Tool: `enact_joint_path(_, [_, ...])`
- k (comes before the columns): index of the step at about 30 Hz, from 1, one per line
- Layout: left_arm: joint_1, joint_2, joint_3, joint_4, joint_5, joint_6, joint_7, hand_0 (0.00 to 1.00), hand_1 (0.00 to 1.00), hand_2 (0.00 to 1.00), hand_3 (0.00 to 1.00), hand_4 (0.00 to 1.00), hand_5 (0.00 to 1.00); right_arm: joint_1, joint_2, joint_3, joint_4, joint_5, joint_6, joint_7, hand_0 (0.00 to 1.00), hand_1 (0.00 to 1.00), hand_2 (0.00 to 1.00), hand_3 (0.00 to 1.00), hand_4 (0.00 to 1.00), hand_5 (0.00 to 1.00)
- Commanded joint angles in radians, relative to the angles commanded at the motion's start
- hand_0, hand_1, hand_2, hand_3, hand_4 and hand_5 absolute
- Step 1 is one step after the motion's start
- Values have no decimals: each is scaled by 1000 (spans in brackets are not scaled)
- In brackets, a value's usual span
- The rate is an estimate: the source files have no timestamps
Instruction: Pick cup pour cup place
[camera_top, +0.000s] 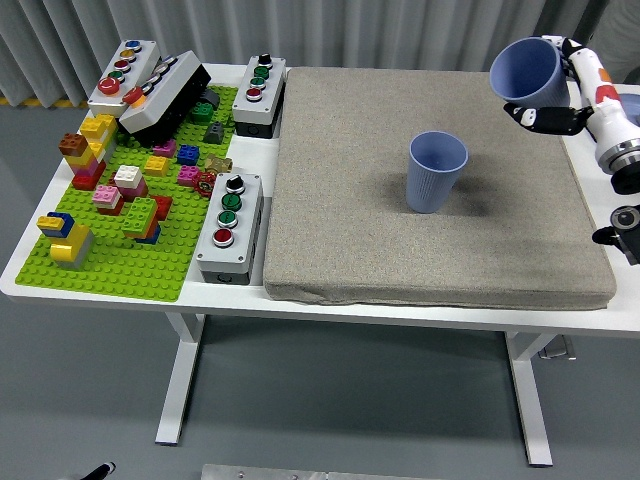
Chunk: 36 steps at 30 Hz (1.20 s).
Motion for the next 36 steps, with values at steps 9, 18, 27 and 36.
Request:
enact_joint_path(9, [5, -3, 1, 0, 3, 1, -1, 818, 778, 816, 743, 543, 998, -58, 27, 50, -40, 382, 23, 0, 812, 662, 522, 587, 711, 2])
enact_joint_path(18, [2, -3, 4, 0, 4, 0, -1, 818, 778, 815, 742, 541, 998, -107, 73, 49, -70, 590, 5, 64, 816, 675, 530, 591, 710, 2])
enact_joint_path(27, [0, -4, 5, 0, 0, 0, -2, 818, 778, 815, 742, 541, 998, -140, 92, -8, -116, 565, -7, 143, 819, 678, 530, 587, 707, 2])
enact_joint_path(36, [-2, -6, -8, 0, -3, 3, 0, 816, 782, 816, 743, 540, 998, -151, 95, -30, -137, 558, -19, 157, 813, 682, 530, 579, 708, 8])
